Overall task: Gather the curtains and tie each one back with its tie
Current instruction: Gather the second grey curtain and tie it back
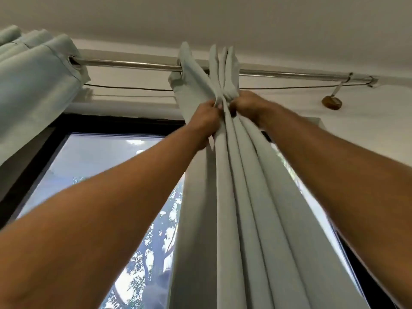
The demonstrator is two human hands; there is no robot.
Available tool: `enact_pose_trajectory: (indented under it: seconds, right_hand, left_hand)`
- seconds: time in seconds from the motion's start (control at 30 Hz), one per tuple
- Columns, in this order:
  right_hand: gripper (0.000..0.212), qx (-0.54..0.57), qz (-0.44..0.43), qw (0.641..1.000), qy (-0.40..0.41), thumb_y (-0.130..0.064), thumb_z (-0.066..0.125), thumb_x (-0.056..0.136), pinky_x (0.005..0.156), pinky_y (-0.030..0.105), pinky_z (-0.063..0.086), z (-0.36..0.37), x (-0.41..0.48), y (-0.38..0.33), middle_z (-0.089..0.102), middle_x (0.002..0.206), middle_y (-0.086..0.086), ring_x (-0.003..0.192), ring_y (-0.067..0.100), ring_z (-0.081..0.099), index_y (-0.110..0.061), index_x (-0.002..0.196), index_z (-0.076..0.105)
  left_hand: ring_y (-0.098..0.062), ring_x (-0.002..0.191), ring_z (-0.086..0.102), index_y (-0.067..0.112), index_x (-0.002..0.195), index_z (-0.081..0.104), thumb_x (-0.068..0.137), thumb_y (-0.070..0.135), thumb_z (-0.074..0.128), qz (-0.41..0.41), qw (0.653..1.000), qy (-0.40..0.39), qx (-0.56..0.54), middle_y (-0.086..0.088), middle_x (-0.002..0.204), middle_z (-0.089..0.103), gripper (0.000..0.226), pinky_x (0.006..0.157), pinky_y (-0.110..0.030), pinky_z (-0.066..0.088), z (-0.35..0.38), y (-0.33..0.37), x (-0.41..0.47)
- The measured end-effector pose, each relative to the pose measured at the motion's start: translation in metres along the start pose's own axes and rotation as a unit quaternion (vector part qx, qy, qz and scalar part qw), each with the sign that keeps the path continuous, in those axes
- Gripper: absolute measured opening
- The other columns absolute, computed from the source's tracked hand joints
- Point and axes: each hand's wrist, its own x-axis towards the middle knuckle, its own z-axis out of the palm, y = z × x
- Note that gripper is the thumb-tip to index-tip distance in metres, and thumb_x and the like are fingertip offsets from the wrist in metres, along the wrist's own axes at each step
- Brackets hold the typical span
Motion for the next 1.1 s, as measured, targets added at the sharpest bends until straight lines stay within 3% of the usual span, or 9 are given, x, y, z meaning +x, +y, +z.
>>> enact_pose_trajectory:
  seconds: [0.1, 0.23, 0.33, 0.43, 0.53, 0.67, 0.83, 0.97, 1.1]
  right_hand:
    - [0.032, -0.007, 0.056, 0.998, -0.028, 0.005, 0.053, 0.086, 0.079, 0.03, 0.056, 0.024, -0.008, 0.01, 0.063, 0.104, 0.02, 0.09, 0.028, 0.063, 0.004, 0.118, 0.058]
    - [0.044, -0.196, 0.101, 0.974, 0.059, -0.018, 0.047, 0.093, 0.1, 0.042, 0.043, 0.035, -0.02, 0.01, 0.05, 0.133, 0.02, 0.12, 0.036, 0.05, -0.004, 0.135, 0.043]
    - [0.06, -0.33, 0.007, 0.93, 0.16, -0.041, 0.04, 0.095, 0.107, 0.05, 0.029, 0.044, -0.045, 0.001, 0.028, 0.152, 0.012, 0.137, 0.032, 0.03, -0.014, 0.147, 0.022]
    - [0.075, -0.442, -0.082, 0.889, 0.085, -0.059, 0.038, 0.091, 0.114, 0.058, 0.007, 0.059, -0.068, 0.001, 0.009, 0.159, 0.005, 0.146, 0.024, 0.007, -0.021, 0.15, 0.012]
    - [0.087, -0.468, -0.089, 0.879, -0.012, -0.073, 0.036, 0.083, 0.114, 0.058, -0.006, 0.085, -0.093, 0.001, 0.01, 0.159, 0.004, 0.146, 0.023, 0.006, -0.025, 0.151, 0.01]
    - [0.091, -0.389, -0.077, 0.918, -0.017, -0.077, 0.031, 0.081, 0.113, 0.058, -0.004, 0.114, -0.111, -0.008, 0.013, 0.159, 0.005, 0.146, 0.026, 0.011, -0.023, 0.151, 0.01]
    - [0.104, -0.357, -0.018, 0.933, -0.042, -0.065, 0.058, 0.078, 0.112, 0.06, 0.012, 0.134, -0.118, -0.023, 0.002, 0.159, 0.011, 0.144, 0.037, 0.013, -0.025, 0.15, -0.004]
    - [0.099, -0.349, 0.036, 0.936, -0.025, -0.027, 0.065, 0.085, 0.085, 0.037, 0.048, 0.131, -0.132, -0.02, 0.042, 0.141, 0.016, 0.101, 0.029, 0.057, -0.014, 0.15, -0.008]
    - [0.091, -0.357, 0.063, 0.932, 0.001, -0.017, 0.06, 0.086, 0.065, 0.029, 0.039, 0.128, -0.174, -0.015, 0.061, 0.105, 0.012, 0.07, 0.019, 0.045, -0.011, 0.151, -0.004]
  left_hand:
    - [-0.009, 0.086, 0.062, 0.022, 0.119, 0.061, 0.103, 0.021, 0.041, -0.015, 0.999, -0.025, -0.022, 0.003, 0.097, 0.066, 0.026, 0.069, -0.023, 0.05, -0.004, -0.026, -0.032]
    - [-0.007, 0.115, 0.055, 0.018, 0.139, 0.05, 0.102, 0.028, 0.046, 0.014, 0.997, -0.075, 0.011, 0.006, 0.126, 0.059, 0.039, 0.092, -0.014, 0.041, -0.023, -0.051, -0.066]
    - [-0.01, 0.134, 0.04, 0.022, 0.145, 0.041, 0.101, 0.039, 0.045, 0.011, 0.998, 0.059, 0.024, 0.004, 0.147, 0.044, 0.048, 0.108, -0.023, 0.035, -0.042, -0.078, -0.093]
    - [-0.028, 0.143, 0.03, 0.029, 0.152, 0.02, 0.095, 0.041, 0.055, -0.14, 0.971, 0.188, 0.046, -0.006, 0.158, 0.028, 0.068, 0.116, -0.049, 0.027, -0.066, -0.117, -0.118]
    - [-0.039, 0.137, 0.037, 0.031, 0.153, -0.006, 0.086, 0.045, 0.068, -0.333, 0.928, 0.165, -0.029, -0.017, 0.156, 0.025, 0.101, 0.11, -0.053, 0.034, -0.092, -0.145, -0.143]
    - [-0.026, 0.096, 0.06, 0.021, 0.144, 0.035, 0.085, 0.057, 0.062, -0.414, 0.91, 0.017, 0.002, -0.01, 0.121, 0.06, 0.074, 0.086, -0.047, 0.048, -0.115, -0.147, -0.167]
    - [-0.023, 0.081, 0.064, 0.014, 0.094, 0.069, 0.086, 0.026, 0.067, -0.296, 0.954, 0.033, -0.014, -0.007, 0.092, 0.07, 0.014, 0.063, -0.029, 0.047, -0.127, -0.125, -0.179]
    - [-0.019, 0.07, 0.06, 0.013, 0.083, 0.068, 0.085, 0.015, 0.07, -0.205, 0.972, 0.111, 0.042, -0.005, 0.078, 0.066, 0.003, 0.062, -0.028, 0.049, -0.133, -0.096, -0.199]
    - [0.004, 0.064, 0.064, 0.025, 0.096, 0.065, 0.084, 0.018, 0.071, -0.109, 0.969, 0.115, 0.191, 0.012, 0.076, 0.068, 0.015, 0.054, -0.015, 0.048, -0.13, -0.068, -0.241]
